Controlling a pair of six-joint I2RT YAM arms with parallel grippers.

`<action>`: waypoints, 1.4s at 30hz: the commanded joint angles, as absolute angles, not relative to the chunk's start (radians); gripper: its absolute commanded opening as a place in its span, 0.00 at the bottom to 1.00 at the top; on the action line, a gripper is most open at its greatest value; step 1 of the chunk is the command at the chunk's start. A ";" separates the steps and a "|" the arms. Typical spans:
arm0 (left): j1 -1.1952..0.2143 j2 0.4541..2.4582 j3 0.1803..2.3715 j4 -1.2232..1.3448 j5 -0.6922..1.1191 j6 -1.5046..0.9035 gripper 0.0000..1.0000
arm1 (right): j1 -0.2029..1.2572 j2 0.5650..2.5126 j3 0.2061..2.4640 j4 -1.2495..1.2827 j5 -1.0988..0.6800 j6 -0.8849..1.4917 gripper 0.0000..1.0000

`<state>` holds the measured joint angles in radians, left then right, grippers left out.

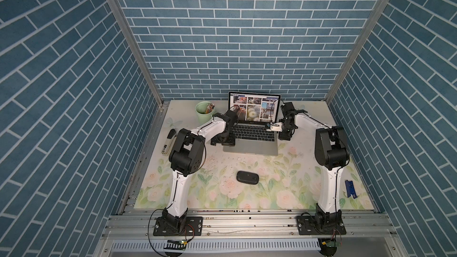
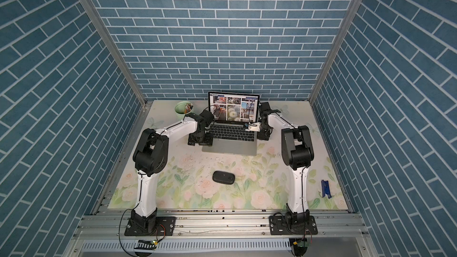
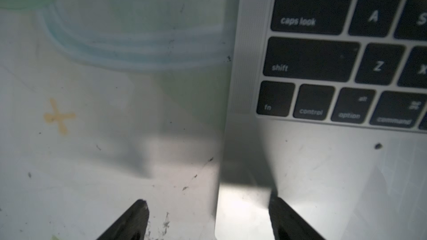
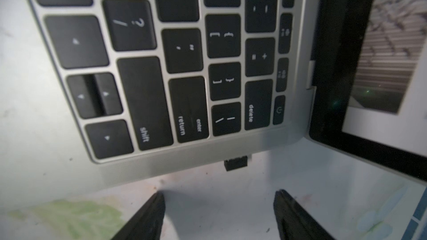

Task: Remove the wireless mouse receiver from the laptop
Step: Take out the USB plug from the USB port.

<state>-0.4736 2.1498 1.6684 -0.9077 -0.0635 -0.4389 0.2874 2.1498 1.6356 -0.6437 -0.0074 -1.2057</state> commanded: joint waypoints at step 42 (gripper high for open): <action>-0.448 2.165 1.545 -0.911 0.015 -0.401 0.85 | 0.305 2.319 1.583 -0.707 -0.178 -1.245 0.56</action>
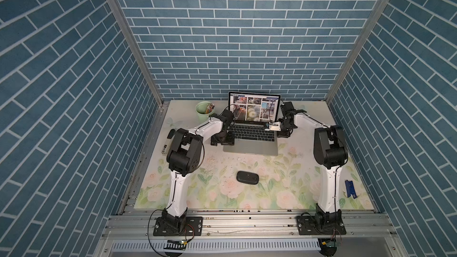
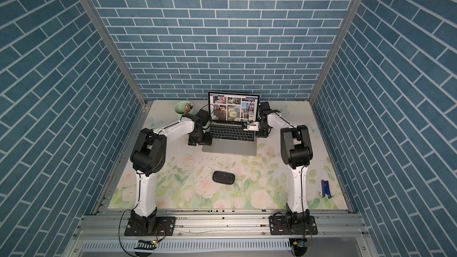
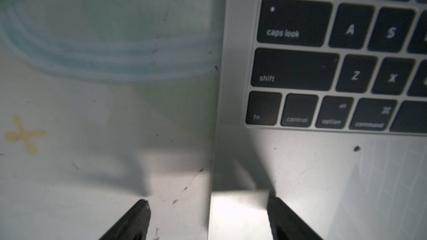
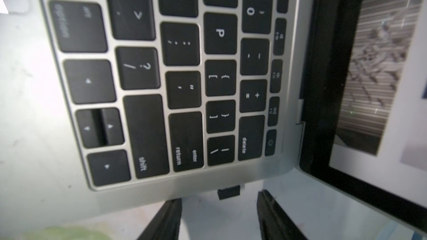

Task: Remove the wireless mouse receiver from the laptop
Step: Take out the USB plug from the USB port.

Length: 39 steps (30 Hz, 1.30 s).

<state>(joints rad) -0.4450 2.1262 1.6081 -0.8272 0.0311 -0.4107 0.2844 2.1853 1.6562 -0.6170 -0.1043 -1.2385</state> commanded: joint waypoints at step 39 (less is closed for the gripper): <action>-0.449 2.104 1.520 -0.941 0.056 -0.400 0.84 | 0.319 2.483 1.863 -1.029 -0.114 -1.327 0.44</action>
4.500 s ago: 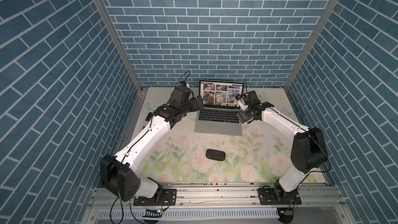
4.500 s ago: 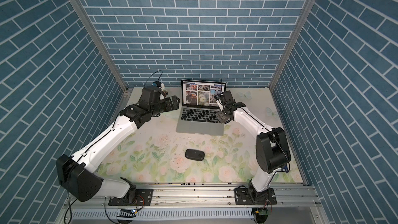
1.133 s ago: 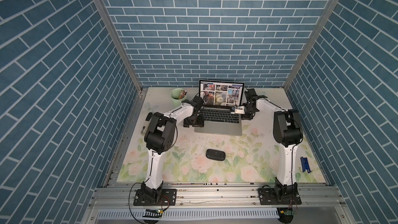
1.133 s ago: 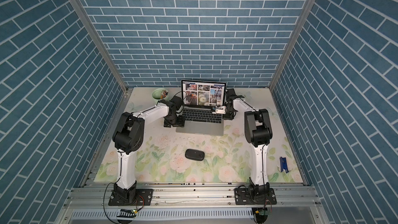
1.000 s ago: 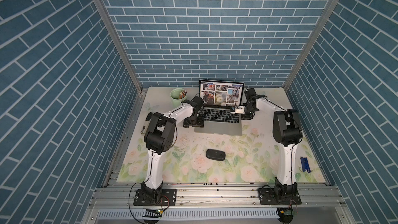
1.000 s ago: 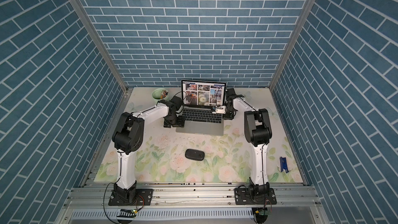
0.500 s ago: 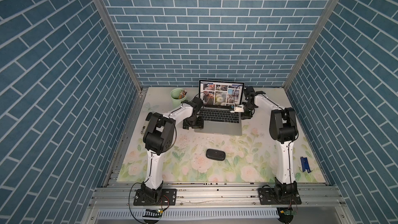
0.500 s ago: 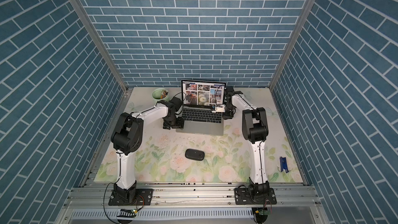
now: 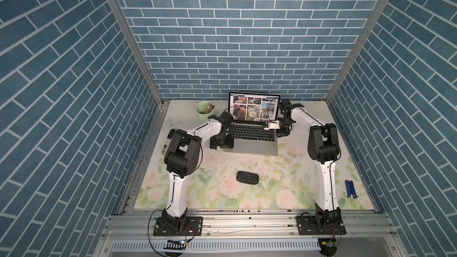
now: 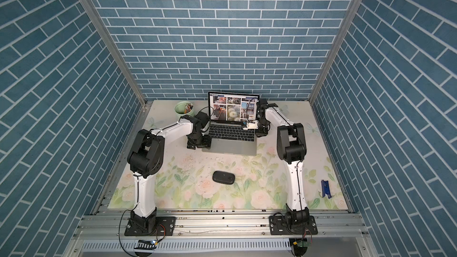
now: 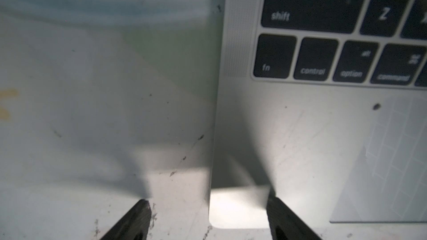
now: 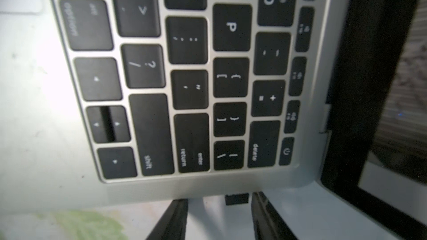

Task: Remove the wireless mouse receiver from the laptop
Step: Take out the USB plug from the USB port.

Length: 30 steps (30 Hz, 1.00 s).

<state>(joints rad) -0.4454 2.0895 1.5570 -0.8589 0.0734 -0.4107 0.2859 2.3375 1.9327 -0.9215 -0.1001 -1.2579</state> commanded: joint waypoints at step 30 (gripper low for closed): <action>-0.448 2.097 1.516 -0.945 0.052 -0.397 0.83 | 0.333 2.499 1.876 -1.021 -0.084 -1.276 0.00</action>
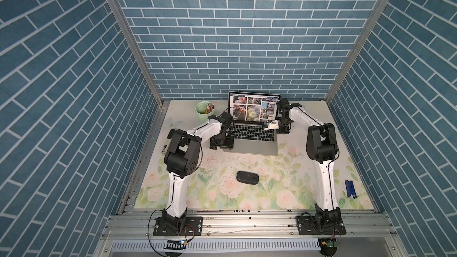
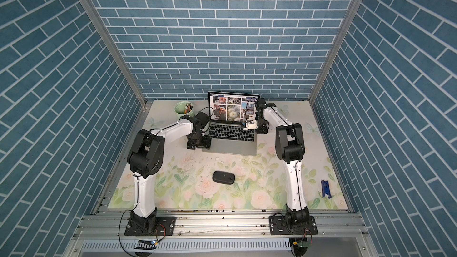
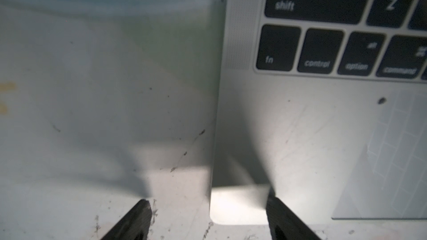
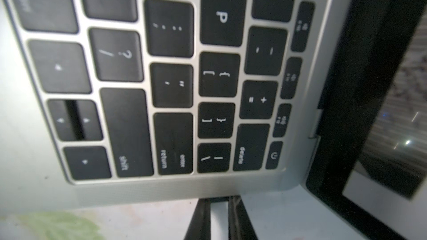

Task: Remove the wireless mouse receiver from the laptop
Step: Take out the USB plug from the USB port.

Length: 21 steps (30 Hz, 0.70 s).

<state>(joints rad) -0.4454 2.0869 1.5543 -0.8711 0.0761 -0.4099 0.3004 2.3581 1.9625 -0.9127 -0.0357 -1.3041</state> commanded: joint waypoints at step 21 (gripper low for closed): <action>-0.449 2.097 1.520 -0.940 0.054 -0.400 0.83 | 0.216 2.423 1.754 -0.998 0.056 -1.231 0.00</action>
